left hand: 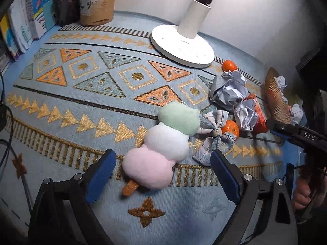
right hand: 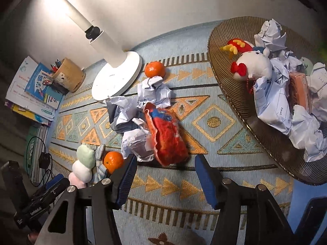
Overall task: Organize objects
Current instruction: 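Grasp the dango plush with the left tool while the right grasps the red snack bag, then carry the dango plush and red bag onto the plate and open both tools, then move both tools back to the bow and paper balls, then grasp the checked bow with the left tool while the right grasps a paper ball, then carry the checked bow and paper ball over the glass plate, then open both tools to drop the bow and paper onto the plate, then grasp a paper ball with the left tool while the right grasps a tangerine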
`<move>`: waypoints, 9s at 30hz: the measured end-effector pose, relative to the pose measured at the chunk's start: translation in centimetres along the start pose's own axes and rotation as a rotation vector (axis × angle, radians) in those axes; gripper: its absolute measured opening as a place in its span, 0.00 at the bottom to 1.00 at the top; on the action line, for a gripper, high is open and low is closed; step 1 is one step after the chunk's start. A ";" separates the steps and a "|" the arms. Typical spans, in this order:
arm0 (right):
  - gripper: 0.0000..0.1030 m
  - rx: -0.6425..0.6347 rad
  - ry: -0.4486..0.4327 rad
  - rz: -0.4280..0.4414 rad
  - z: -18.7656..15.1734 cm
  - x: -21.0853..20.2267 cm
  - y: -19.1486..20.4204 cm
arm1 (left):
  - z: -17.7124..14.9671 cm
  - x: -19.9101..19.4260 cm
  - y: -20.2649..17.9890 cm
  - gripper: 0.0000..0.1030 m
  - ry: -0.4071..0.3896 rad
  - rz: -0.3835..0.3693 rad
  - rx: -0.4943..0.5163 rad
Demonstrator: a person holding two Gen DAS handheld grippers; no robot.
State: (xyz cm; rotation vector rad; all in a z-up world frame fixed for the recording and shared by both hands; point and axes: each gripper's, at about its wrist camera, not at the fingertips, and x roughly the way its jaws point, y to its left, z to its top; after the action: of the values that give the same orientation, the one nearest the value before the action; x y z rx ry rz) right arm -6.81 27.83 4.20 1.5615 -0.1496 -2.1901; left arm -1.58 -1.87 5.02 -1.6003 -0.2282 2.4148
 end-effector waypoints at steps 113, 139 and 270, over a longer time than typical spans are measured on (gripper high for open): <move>0.56 0.033 -0.154 0.059 8.5 -15.1 -9.1 | 10.4 -6.4 -11.3 0.82 -0.058 -0.075 0.175; 0.56 -0.051 0.238 -0.009 3.7 2.3 5.8 | 3.2 5.3 -5.6 0.80 0.293 -0.147 0.241; 0.61 -0.137 0.154 0.049 -1.7 2.1 8.5 | 10.1 4.8 -5.3 0.44 0.243 -0.258 0.123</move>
State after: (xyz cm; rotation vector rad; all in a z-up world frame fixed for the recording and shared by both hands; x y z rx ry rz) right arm -3.32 19.67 4.63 1.6236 0.0101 -1.9898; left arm -12.13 4.58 6.05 -1.6755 -0.2220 1.9846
